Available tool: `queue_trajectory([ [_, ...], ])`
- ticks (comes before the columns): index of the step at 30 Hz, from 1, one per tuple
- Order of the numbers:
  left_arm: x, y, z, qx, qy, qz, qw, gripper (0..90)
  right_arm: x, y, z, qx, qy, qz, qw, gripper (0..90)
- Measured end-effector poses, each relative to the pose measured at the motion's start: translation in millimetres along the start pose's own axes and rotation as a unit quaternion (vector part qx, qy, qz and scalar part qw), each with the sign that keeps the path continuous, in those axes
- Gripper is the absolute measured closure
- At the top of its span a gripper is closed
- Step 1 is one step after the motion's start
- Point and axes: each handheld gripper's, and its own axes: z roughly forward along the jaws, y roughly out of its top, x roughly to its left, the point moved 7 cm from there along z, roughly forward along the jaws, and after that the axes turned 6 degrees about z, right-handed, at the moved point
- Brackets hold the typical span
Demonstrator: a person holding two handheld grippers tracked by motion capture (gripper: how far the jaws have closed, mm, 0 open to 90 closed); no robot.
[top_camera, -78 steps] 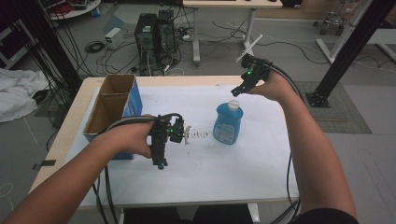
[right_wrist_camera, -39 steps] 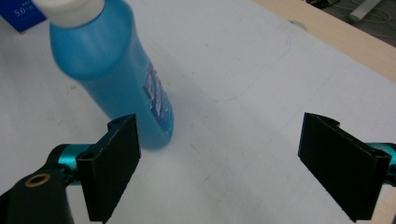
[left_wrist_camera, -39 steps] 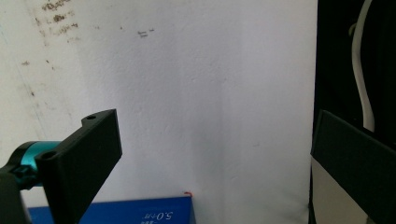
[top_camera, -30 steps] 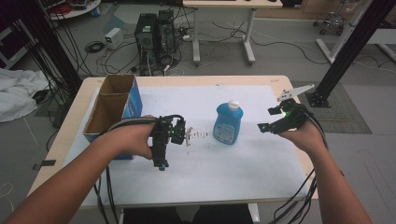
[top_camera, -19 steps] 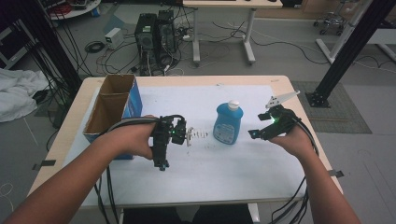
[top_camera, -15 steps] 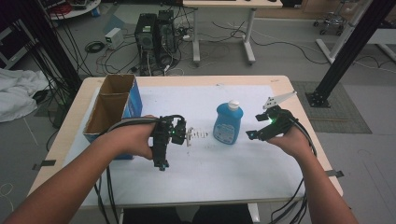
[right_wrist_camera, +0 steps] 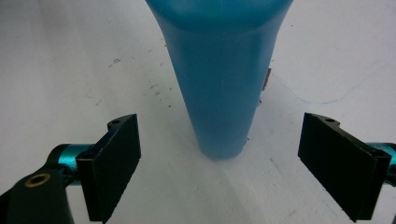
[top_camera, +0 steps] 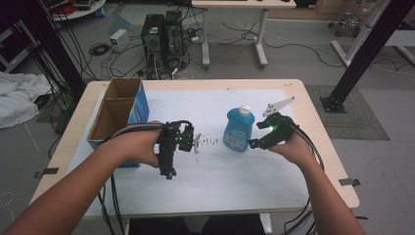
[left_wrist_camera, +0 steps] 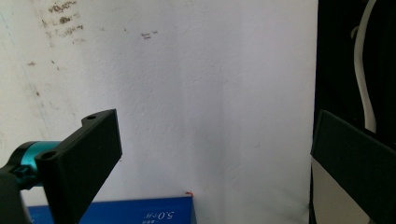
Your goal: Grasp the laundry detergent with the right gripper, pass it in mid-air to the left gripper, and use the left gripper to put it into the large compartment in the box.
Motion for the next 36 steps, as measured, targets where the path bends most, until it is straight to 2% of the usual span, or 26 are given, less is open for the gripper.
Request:
queue_trajectory([
  [1,0.0,0.0,0.0,0.0,0.0,0.0,1.0,1.7,0.0,0.0,0.0,0.0,0.0,0.0,1.0,12.2],
  [4,-0.5,-0.1,-0.6,0.0,0.001,0.0,1.0,1.7,1.7,-0.2,6.6,-0.018,0.028,0.023,0.9992,12.2],
  [5,-0.4,-0.2,-0.9,0.0,0.001,0.001,1.0,1.7,1.2,-0.3,7.0,-0.023,0.03,0.026,0.999,12.2],
  [11,-0.8,-2.1,-1.3,0.0,0.001,-0.003,1.0,1.7,0.8,-1.9,14.1,-0.017,0.03,0.024,0.9991,12.2],
  [18,-1.6,-2.7,-1.6,0.0,0.001,-0.004,1.0,1.7,1.9,-0.2,23.1,-0.024,0.038,0.025,0.9987,12.1],
  [25,-0.9,-3.8,-1.4,0.001,0.002,-0.004,1.0,1.7,1.5,0.2,27.8,-0.024,0.034,0.021,0.9989,12.2],
  [36,-1.3,-2.7,-1.4,0.0,0.001,-0.005,1.0,1.8,1.6,5.6,37.2,-0.047,0.03,0.015,0.9983,12.2],
])
